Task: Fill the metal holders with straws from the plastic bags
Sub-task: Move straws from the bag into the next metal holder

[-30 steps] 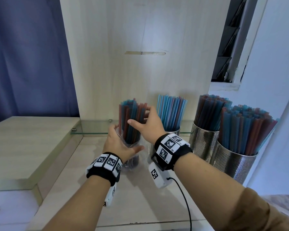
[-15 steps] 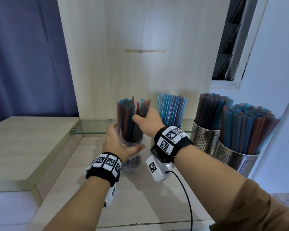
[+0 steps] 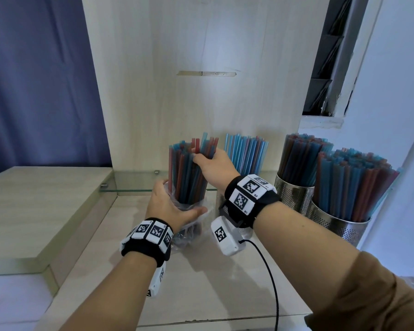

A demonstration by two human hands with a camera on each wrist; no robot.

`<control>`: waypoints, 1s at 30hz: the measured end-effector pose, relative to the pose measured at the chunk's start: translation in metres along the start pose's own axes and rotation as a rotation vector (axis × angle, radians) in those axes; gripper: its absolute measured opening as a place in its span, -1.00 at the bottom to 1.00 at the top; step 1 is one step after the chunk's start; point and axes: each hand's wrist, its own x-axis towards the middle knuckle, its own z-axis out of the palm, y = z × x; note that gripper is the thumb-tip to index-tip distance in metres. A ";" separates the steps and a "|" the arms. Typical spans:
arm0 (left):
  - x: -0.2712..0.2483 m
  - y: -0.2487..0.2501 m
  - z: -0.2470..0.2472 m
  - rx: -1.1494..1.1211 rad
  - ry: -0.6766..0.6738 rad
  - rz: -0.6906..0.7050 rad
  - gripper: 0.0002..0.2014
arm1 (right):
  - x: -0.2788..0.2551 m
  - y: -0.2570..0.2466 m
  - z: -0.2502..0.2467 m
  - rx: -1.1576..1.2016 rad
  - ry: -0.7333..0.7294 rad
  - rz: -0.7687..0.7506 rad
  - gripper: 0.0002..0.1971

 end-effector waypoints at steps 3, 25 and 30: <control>0.000 0.000 0.000 0.009 -0.004 0.002 0.13 | 0.000 0.002 -0.004 -0.062 -0.066 -0.023 -0.77; 0.001 -0.005 0.000 -0.003 -0.050 0.043 0.05 | 0.018 -0.082 -0.065 0.237 0.180 -0.269 -0.75; 0.002 -0.008 0.003 0.040 -0.008 0.067 -0.13 | -0.001 -0.098 -0.097 0.380 0.190 -0.345 -0.85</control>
